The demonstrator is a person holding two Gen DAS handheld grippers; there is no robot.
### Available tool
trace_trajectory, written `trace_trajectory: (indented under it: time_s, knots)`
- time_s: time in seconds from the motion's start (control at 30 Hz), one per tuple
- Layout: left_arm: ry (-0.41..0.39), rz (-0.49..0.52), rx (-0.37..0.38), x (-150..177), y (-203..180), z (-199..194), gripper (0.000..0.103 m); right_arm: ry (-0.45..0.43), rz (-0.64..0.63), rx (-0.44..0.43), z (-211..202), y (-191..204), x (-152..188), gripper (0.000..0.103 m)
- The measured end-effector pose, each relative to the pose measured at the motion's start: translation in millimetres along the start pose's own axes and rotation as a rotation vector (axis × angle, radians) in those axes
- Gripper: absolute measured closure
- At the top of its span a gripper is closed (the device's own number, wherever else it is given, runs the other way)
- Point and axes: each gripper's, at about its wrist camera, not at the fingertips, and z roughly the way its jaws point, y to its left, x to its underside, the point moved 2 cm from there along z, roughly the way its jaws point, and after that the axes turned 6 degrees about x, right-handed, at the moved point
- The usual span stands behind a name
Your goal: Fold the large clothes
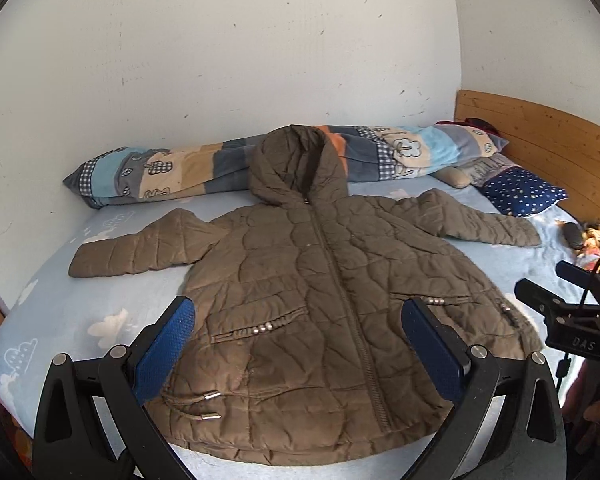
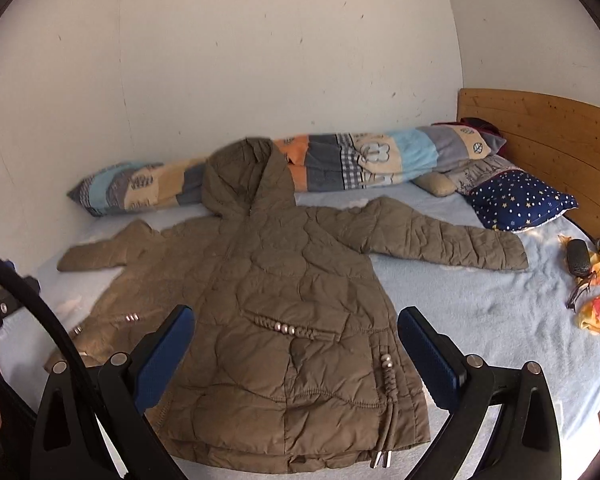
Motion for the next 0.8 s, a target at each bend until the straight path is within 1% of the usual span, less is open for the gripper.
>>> trace_trajectory:
  time_s: [0.03, 0.13, 0.17, 0.23, 0.27, 0.33, 0.4, 0.5, 0.57, 0.63, 0.73, 0.8]
  knots:
    - [-0.004, -0.01, -0.031, 6.4, 6.1, 7.6, 0.0, 0.025, -0.035, 0.006, 8.8, 7.7, 2.4, 0.0]
    - [-0.008, -0.031, -0.094, 29.8, 18.4, 26.2, 0.0, 0.022, -0.08, 0.028, 20.2, 19.1, 4.9, 0.0]
    - [0.01, -0.041, -0.106, 34.6, 21.3, 33.3, 0.0, 0.024, -0.081, 0.033, 22.6, 21.6, 6.3, 0.0]
    - [0.057, -0.081, -0.097, 40.8, 27.1, 44.3, 0.0, 0.025, -0.094, 0.045, 26.0, 26.0, 7.5, 0.0]
    - [0.057, -0.102, -0.095, 42.0, 29.3, 45.6, 0.0, 0.016, -0.108, 0.058, 25.6, 28.5, 8.1, 0.0]
    - [0.04, -0.116, -0.101, 44.6, 31.7, 43.2, 0.0, 0.001, -0.132, 0.078, 24.1, 34.0, 7.3, 0.0]
    - [0.025, -0.13, -0.107, 43.4, 33.2, 38.3, 0.0, -0.015, -0.142, 0.081, 19.4, 39.3, 6.2, 0.0]
    - [0.009, -0.149, -0.102, 43.1, 36.2, 30.0, 0.0, -0.059, -0.163, 0.098, 6.1, 45.8, 8.1, 0.0]
    - [0.0, -0.151, -0.117, 44.2, 35.4, 25.4, 0.0, -0.076, -0.172, 0.1, -1.7, 51.1, 10.8, 0.0]
    - [-0.005, -0.152, -0.119, 44.6, 33.0, 22.6, 0.0, -0.07, -0.166, 0.105, -7.6, 56.6, 15.1, 0.0]
    - [0.005, -0.134, -0.132, 49.3, 28.1, 19.3, 0.0, -0.036, -0.153, 0.113, -12.1, 66.2, 23.6, 0.0]
    - [0.009, -0.126, -0.138, 53.6, 25.0, 15.5, 0.0, -0.016, -0.153, 0.103, -14.5, 74.0, 29.9, 0.0]
